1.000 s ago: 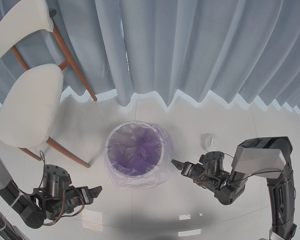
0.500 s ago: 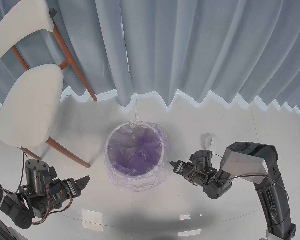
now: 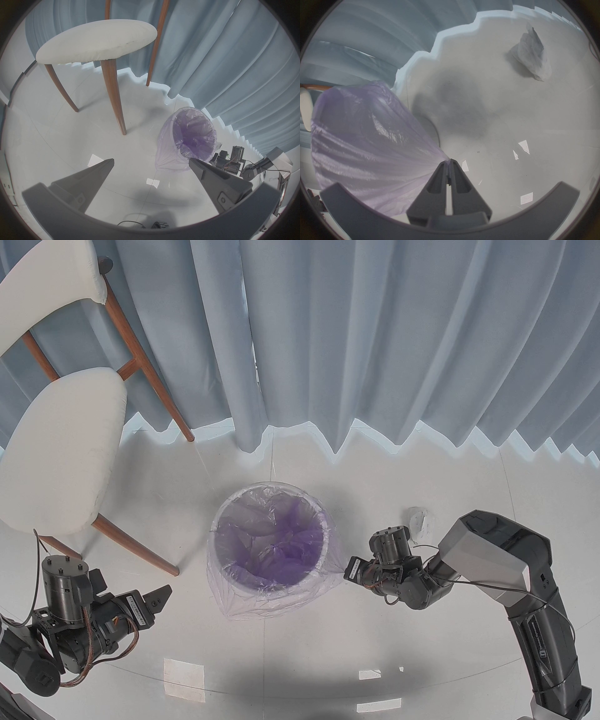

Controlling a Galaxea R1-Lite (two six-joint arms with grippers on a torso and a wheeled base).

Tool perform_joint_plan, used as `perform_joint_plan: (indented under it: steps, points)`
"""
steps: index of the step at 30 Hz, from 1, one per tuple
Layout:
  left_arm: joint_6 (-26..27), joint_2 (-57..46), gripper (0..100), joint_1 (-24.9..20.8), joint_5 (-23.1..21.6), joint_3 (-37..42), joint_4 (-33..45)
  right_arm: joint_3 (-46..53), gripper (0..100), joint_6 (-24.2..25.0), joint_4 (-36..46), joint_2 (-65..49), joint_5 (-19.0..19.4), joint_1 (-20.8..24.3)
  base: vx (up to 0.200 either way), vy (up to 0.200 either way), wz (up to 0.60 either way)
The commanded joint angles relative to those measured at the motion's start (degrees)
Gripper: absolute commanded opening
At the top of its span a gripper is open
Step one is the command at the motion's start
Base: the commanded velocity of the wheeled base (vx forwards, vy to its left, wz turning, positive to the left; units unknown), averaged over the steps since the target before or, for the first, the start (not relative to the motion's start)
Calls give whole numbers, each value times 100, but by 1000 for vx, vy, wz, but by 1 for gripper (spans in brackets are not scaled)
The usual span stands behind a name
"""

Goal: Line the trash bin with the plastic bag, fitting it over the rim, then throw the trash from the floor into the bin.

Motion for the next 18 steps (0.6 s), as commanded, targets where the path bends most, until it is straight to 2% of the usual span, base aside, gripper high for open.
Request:
perform_joint_plan:
  steps: [1, 5, 13, 16, 17, 18]
  points:
    - [-1, -12, 100, 70, 3, -21, -29, -885, 0, 3, 731, 167, -9, -15, 0, 0, 0]
    - [-1, -3, 100, 79, 12, -21, -38, -1254, 0, 3, 1136, 255, -9, -15, 0, 0, 0]
    - [-1, -3, 100, 70, 3, -21, -38, -2265, 0, 65, 2630, 440, -18, -15, 0, 0, 0]
    - [-1, 5, 100, 62, 3, -13, -38, -2476, 0, 109, 2885, 493, -18, -15, 0, 0, 0]
    - [-1, 14, 100, 44, 3, -13, -38, -2485, 100, 109, 2893, 493, -18, -15, 0, 0, 0]
    - [-1, 14, 100, 44, 3, -13, -38, -2485, 100, 117, 2885, 493, -18, -15, 0, 0, 0]
